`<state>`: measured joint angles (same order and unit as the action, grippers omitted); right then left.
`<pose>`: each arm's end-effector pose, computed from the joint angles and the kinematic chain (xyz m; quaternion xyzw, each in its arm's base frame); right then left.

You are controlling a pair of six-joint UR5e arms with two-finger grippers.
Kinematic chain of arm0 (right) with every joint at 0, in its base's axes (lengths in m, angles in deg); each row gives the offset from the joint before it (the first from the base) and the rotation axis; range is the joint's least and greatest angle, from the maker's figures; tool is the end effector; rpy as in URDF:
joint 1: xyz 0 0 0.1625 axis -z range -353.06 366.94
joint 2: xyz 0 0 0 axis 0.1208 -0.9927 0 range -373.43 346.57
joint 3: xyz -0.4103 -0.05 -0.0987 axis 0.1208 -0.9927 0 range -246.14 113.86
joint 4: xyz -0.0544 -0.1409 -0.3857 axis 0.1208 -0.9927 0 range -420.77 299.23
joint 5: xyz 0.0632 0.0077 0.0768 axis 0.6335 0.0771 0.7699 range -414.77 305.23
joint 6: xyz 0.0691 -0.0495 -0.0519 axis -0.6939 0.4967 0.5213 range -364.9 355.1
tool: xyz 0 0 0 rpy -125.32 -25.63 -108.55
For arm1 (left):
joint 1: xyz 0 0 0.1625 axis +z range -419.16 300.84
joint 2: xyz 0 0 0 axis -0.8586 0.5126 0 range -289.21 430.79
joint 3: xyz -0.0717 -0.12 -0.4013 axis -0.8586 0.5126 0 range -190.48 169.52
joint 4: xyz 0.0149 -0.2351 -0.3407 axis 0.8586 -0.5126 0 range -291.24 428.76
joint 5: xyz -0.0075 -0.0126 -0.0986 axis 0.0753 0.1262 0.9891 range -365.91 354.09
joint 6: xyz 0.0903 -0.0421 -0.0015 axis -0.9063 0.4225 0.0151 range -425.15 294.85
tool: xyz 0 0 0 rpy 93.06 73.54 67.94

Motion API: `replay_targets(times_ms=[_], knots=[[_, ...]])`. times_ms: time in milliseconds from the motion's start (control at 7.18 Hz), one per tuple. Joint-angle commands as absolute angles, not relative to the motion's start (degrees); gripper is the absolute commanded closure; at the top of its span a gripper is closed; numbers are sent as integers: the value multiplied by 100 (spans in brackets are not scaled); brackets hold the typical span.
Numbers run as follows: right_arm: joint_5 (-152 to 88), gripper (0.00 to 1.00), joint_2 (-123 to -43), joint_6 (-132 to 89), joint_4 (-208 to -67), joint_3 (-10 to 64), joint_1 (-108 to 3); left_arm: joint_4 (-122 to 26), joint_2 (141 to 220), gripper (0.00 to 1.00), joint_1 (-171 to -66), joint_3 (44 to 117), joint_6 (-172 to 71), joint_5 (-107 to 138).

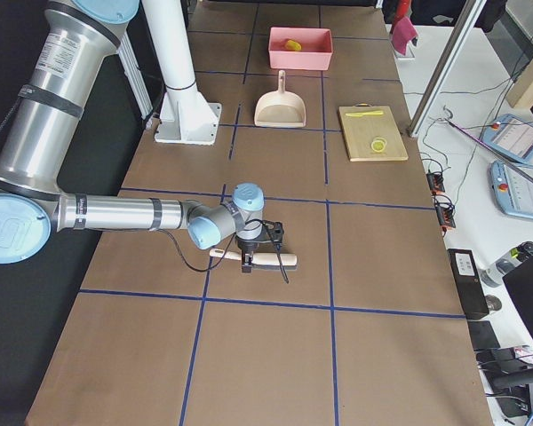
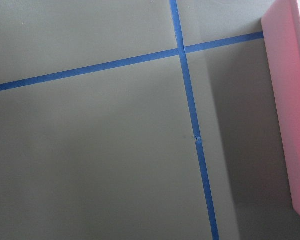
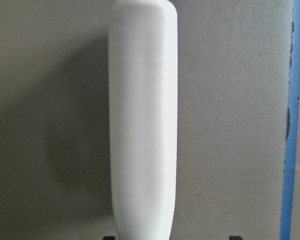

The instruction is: Sweep and dump trash into bin

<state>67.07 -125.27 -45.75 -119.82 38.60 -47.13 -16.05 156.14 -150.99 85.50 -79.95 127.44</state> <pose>-0.1438 -0.3361 0.6425 -0.0109 -0.3338 -0.0163 0.9425 -0.0793 -0.4499 0.6560 0.0224 0.3698 0.0925 0.9242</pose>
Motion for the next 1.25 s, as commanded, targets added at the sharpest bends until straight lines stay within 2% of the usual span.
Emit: replay_targets(times_ms=[0, 279, 557, 975, 1115], knots=[[6932, 0, -12532, -4568, -11975, 4055, -4737, -1605, 15614, 0, -15092, 8549, -7992, 12742], [6960, 0, -12541, -4481, -12027, 4337, -5078, -1614, 15614, 0, -15092, 8549, -7992, 12742], [7405, 0, -12549, -3224, -12306, 4268, -6094, -1614, 15614, 0, -15092, 8532, -7992, 12742], [7681, 0, -11973, 413, -15163, 4311, -8246, -1614, 15631, 0, -15083, 8514, -7974, 12733], [7637, 0, -11804, 946, -15713, 4285, -8610, -1614, 15631, 0, -15092, 8523, -7983, 12733]])
